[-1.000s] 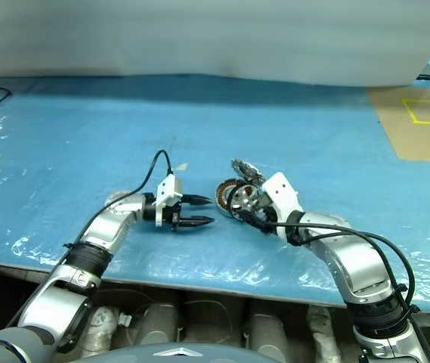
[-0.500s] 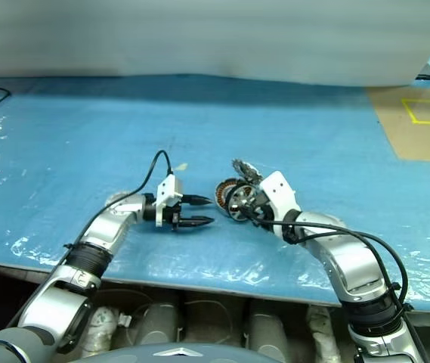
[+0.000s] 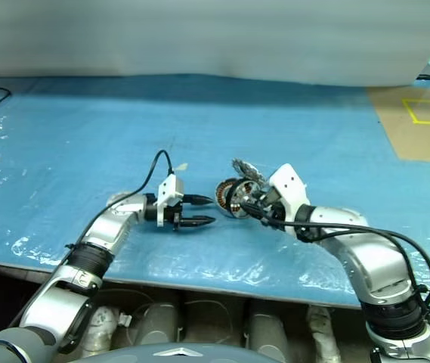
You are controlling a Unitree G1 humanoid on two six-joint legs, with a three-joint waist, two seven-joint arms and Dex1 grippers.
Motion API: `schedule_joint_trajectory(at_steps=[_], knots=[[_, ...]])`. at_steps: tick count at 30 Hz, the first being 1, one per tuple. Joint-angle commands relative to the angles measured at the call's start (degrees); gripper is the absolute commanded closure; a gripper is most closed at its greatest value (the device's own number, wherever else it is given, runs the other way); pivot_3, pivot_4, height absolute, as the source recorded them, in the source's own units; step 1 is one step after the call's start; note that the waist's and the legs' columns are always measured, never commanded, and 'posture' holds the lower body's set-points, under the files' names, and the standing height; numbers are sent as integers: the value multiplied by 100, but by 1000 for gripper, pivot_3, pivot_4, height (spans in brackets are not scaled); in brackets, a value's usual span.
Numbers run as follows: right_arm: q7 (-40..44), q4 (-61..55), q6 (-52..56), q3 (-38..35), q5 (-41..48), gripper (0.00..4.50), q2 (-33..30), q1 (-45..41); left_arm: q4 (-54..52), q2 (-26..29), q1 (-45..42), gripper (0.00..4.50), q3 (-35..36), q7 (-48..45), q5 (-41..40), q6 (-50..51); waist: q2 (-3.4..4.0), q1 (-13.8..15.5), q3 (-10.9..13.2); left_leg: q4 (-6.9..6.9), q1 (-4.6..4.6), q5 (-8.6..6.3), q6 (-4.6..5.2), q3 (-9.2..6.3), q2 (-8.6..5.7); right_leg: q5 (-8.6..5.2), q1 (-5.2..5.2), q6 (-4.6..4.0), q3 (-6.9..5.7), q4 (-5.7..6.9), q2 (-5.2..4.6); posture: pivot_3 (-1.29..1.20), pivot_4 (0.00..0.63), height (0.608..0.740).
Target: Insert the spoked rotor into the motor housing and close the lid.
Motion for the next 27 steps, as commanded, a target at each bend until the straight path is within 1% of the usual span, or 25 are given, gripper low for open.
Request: schedule_joint_trajectory(at_steps=[1,5,9,16,22,24,27], knots=[[-65,-346,394,-283,672,3135,202,-340,-74,-51,-61,1909,60,10,-87,-79,0,-5,0,0,2,0,0,0,0,0,1,0,0,1,0,0,150,740],[-319,-178,564,-23,739,3135,493,-432,-40,-105,-93,1909,55,20,-72,-95,0,7,0,0,-1,1,-1,0,0,0,0,-1,0,0,0,0,150,740],[-396,253,378,308,424,3135,466,-342,-26,-110,-127,1909,62,13,-66,-101,0,8,0,-2,-6,3,-5,0,-1,15,-1,-26,0,-4,0,0,150,740],[-498,766,151,158,269,3135,488,-584,-58,-59,-108,1909,82,10,-74,-94,0,3,0,-1,-4,3,-6,0,-1,3,-1,-6,0,-2,-1,0,150,740],[-520,918,23,220,147,3135,478,-659,-75,-76,-97,1909,77,40,-78,-92,0,5,0,-2,-6,4,-7,0,-1,15,-3,-27,0,-3,0,0,150,740],[-560,1059,-195,461,-173,3135,386,-664,-76,-86,-106,1909,77,52,-79,-90,0,5,0,-2,-6,4,-7,0,-1,15,-2,-27,0,-3,-1,0,150,740],[-277,1118,-519,804,-484,3135,57,-574,-73,-94,-115,1909,72,58,-75,-97,0,10,0,0,-6,4,-7,1,-2,13,-2,-22,0,-1,-1,0,150,740]])
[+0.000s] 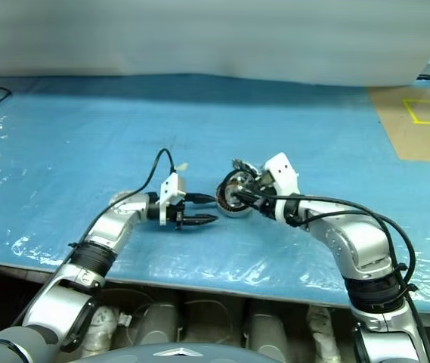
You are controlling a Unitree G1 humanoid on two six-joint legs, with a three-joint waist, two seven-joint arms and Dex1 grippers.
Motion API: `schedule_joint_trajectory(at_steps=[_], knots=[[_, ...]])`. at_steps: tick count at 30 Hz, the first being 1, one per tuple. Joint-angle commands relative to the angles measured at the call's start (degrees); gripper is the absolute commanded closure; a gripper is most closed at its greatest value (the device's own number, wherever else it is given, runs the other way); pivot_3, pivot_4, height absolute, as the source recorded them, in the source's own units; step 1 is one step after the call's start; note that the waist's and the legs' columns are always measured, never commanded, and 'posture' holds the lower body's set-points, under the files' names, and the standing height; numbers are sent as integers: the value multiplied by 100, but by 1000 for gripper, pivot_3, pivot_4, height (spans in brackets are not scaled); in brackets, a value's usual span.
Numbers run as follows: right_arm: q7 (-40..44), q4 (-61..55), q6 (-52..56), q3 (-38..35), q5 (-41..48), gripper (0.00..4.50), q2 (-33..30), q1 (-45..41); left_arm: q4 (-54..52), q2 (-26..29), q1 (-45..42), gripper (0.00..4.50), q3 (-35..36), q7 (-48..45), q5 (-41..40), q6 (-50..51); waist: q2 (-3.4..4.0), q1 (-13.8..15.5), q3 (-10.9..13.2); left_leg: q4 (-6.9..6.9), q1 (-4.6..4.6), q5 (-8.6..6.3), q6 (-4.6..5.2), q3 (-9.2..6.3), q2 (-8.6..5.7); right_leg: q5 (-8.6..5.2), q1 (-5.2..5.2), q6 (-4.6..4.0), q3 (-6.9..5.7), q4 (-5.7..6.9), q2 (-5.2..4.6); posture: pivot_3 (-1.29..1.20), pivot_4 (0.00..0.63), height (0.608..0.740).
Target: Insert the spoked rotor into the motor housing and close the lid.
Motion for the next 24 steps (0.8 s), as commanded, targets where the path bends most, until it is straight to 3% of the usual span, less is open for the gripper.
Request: schedule_joint_trajectory(at_steps=[1,10,24], knots=[[270,2,-331,205,-242,3135,-280,12,-112,-6,-59,1909,69,11,-73,-92,0,2,0,0,2,0,1,0,0,-6,3,11,0,-1,0,0,150,740],[1204,410,-703,286,-348,3135,-997,-282,-126,-8,-74,1909,54,-8,-78,-58,0,3,0,1,1,-3,6,0,0,0,4,-1,0,-1,0,0,150,740],[1975,800,-981,1223,-899,3135,-854,-1291,-119,-57,-29,1909,58,49,-65,-77,0,-14,0,7,-2,-3,7,0,2,8,1,-16,0,6,1,0,150,740]])
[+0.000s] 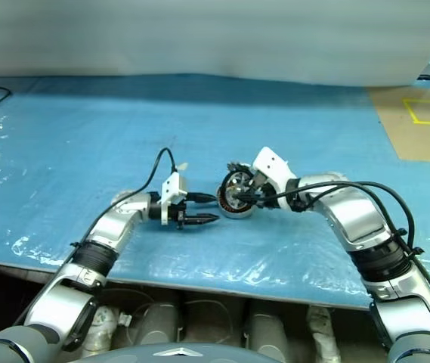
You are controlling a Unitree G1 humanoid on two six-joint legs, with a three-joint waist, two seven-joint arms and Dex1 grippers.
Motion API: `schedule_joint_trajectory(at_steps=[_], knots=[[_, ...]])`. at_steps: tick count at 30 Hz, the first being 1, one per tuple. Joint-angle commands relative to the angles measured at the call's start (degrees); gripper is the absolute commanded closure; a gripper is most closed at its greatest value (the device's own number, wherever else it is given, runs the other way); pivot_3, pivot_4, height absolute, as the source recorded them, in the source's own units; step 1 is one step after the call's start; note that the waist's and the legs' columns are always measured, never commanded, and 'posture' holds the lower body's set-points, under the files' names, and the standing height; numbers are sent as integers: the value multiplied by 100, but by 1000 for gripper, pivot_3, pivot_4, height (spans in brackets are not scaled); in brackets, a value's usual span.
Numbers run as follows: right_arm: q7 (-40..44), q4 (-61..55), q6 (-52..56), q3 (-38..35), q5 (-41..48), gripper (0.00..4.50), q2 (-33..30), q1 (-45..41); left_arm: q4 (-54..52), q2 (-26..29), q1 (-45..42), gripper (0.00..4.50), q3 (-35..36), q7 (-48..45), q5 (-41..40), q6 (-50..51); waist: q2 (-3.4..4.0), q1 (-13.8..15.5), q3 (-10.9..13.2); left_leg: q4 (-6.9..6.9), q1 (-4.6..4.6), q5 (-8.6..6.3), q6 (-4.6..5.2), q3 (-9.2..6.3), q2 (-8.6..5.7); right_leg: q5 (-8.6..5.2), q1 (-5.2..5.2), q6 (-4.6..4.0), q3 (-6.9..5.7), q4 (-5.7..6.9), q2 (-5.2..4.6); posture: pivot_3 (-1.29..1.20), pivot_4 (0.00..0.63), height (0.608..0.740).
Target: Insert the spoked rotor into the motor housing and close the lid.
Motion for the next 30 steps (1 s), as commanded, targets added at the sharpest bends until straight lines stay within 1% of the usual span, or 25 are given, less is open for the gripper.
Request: schedule_joint_trajectory(at_steps=[1,10,16,21,30], knots=[[203,-105,-122,115,-80,3135,16,-168,-145,-13,16,1909,59,44,-67,-81,0,-6,0,1,1,0,0,0,0,0,0,0,0,1,0,0,150,740],[463,-53,-57,-89,-70,3135,-123,-355,-218,5,155,1909,58,86,-69,-96,0,0,0,4,0,-1,1,0,1,0,0,0,0,3,0,0,150,740],[600,47,-160,72,-282,3135,-266,-457,-152,-40,116,1909,41,92,-63,-126,0,3,0,6,0,-1,1,0,1,0,0,0,0,4,0,0,150,740],[754,213,-309,220,-526,3135,-385,-382,-125,-43,105,1909,44,85,-64,-145,0,1,0,6,0,-1,1,0,1,0,-1,-1,0,4,0,0,150,740],[841,600,-552,332,-846,3135,-315,-429,-114,-26,102,1909,59,92,-60,-162,0,0,0,15,2,-1,2,0,2,0,2,0,0,9,0,0,150,740]])
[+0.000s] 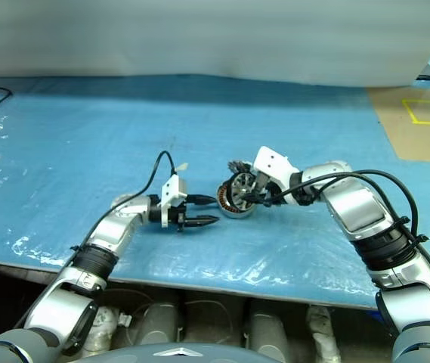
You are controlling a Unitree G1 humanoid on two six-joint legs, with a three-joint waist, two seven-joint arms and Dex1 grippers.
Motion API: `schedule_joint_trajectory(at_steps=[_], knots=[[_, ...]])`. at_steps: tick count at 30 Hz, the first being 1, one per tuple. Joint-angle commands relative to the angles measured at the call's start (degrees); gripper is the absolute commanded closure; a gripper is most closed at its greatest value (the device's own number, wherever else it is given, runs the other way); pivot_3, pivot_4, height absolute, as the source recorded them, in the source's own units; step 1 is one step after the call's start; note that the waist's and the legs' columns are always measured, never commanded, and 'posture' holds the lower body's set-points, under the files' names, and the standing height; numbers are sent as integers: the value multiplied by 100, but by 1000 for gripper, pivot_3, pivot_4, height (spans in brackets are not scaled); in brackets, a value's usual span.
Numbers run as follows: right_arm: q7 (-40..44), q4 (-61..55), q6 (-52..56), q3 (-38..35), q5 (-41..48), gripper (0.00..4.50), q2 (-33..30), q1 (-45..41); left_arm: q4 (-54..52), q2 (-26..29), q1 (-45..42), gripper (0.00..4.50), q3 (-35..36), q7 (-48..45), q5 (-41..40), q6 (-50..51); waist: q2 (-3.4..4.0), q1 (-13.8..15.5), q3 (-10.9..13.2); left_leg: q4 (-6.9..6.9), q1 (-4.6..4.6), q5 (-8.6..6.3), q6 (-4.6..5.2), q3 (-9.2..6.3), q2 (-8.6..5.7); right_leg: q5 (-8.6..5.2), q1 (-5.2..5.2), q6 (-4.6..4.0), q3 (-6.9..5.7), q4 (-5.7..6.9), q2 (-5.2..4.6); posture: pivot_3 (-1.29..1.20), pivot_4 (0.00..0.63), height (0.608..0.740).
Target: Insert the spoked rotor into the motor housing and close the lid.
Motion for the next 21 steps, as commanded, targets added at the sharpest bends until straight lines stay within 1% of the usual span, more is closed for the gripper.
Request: schedule_joint_trajectory(at_steps=[1,3,5,6,10,11,17,21], knots=[[68,102,-174,79,-181,3135,-11,-18,-63,1,-39,1909,56,1,-54,-114,0,-1,0,0,1,0,0,0,0,0,0,0,0,0,0,0,150,740],[95,96,-265,82,-225,3135,-6,6,-65,1,-36,1909,58,3,-56,-113,0,-4,0,1,1,0,0,0,1,0,1,0,0,0,0,0,150,740],[113,94,-379,127,-314,2403,-15,33,-77,5,-23,1909,57,3,-58,-112,0,-4,0,1,1,0,0,0,1,0,1,0,0,1,0,0,150,740],[128,82,-395,125,-322,2136,-10,47,-80,7,-19,1909,56,2,-59,-111,0,-2,0,1,1,0,0,0,1,0,1,0,0,1,0,0,150,740],[268,-60,-294,129,-299,775,-59,71,-92,8,-8,1909,54,1,-62,-105,0,-1,0,0,-2,0,0,0,0,0,0,-1,0,0,0,0,150,740],[338,-113,-223,119,-250,499,-81,71,-94,7,-6,1909,52,1,-62,-106,0,-1,0,0,-3,0,0,0,0,0,-1,-1,0,-1,0,0,150,740],[308,-173,-134,11,-239,499,-11,0,-72,-5,-17,1909,48,14,-56,-111,0,-6,0,0,-3,0,0,0,1,1,-2,-1,0,0,0,0,150,740],[312,-360,-39,-176,-40,499,59,-52,-98,0,1,1909,51,14,-66,-96,0,-4,0,0,-3,0,0,0,1,1,-2,-1,0,0,0,0,150,740]])
